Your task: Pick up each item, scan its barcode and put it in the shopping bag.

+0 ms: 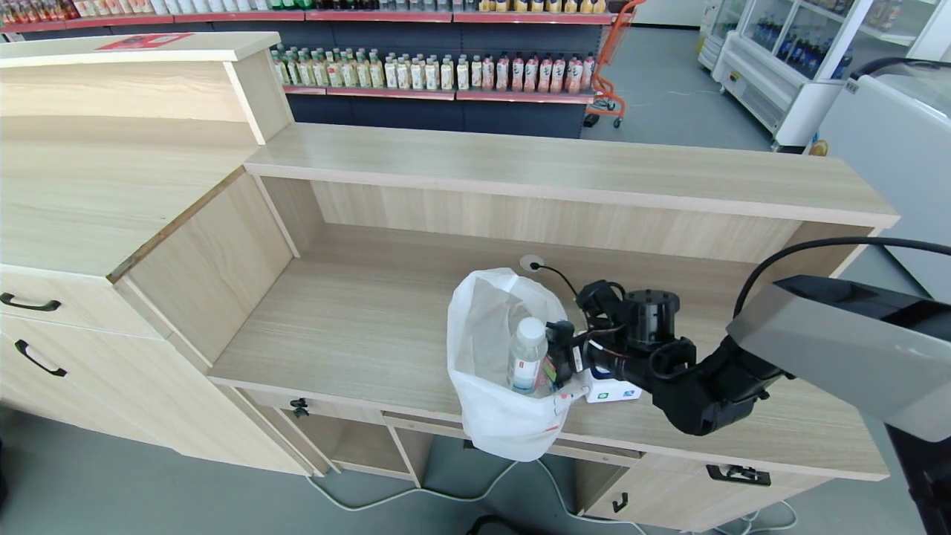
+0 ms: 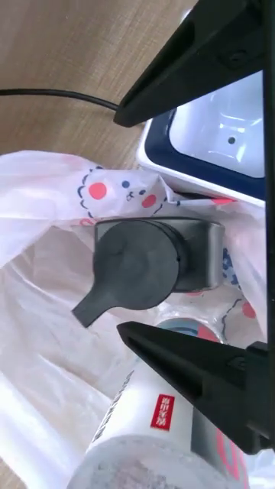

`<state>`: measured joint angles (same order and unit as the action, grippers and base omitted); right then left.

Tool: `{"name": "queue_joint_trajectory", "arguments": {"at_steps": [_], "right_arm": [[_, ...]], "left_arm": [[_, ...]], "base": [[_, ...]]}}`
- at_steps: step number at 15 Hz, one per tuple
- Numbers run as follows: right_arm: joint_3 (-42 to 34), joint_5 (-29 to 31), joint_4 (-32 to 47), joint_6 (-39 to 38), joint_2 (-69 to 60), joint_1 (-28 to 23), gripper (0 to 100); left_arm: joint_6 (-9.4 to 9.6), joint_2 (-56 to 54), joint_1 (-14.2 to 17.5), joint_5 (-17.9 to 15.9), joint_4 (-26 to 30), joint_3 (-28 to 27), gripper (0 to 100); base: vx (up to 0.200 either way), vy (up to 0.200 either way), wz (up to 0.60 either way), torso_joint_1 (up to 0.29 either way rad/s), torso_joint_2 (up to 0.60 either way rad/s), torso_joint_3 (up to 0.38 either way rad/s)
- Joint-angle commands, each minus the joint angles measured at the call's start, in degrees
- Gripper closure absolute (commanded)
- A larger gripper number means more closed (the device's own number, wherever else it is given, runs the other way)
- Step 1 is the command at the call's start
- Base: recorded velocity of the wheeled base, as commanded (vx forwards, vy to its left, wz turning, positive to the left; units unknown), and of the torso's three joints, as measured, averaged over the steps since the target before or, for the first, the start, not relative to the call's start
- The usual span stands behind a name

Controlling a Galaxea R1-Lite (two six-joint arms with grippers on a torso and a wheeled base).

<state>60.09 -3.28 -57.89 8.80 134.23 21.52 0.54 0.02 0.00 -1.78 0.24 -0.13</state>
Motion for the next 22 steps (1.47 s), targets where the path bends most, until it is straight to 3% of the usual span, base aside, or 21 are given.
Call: {"name": "queue_joint_trajectory", "arguments": {"at_steps": [1,4,7,12,15,18,22], "right_arm": [[-1.0,-0.3,0.4,-0.7,-5.1,-0.7,0],[-5.0,-2.4,1.1,-2.5,-12.7,-1.9,0],[-11.7,-2.6,7.7,-3.2,-28.3,-6.8,0],[-30.9,-2.6,20.5,-3.2,-62.4,-17.8,0],[-39.5,-2.3,36.0,-3.4,-84.0,-19.0,0],[-49.2,2.1,43.7,-3.6,-101.8,-17.5,0],[-54.0,5.6,57.7,-3.6,-119.9,-18.4,0]], "left_arm": [[-0.01,0.1,0.0,0.0,0.0,0.0,100],[-0.01,0.1,0.0,-0.1,0.0,0.0,100],[-0.01,0.1,0.0,0.0,-0.1,0.0,100],[-0.01,0.1,0.0,0.0,-0.1,0.0,100],[-0.01,0.1,0.0,0.0,0.0,0.0,100],[-0.01,0.1,0.0,0.0,0.0,0.0,100],[-0.01,0.0,0.0,0.0,0.0,0.0,100]], "base": [[0.0,0.0,0.0,0.0,0.0,0.0],[0.0,0.0,0.0,0.0,0.0,0.0],[0.0,0.0,0.0,0.0,0.0,0.0],[0.0,0.0,0.0,0.0,0.0,0.0],[0.0,0.0,0.0,0.0,0.0,0.0],[0.0,0.0,0.0,0.0,0.0,0.0],[0.0,0.0,0.0,0.0,0.0,0.0]]}}
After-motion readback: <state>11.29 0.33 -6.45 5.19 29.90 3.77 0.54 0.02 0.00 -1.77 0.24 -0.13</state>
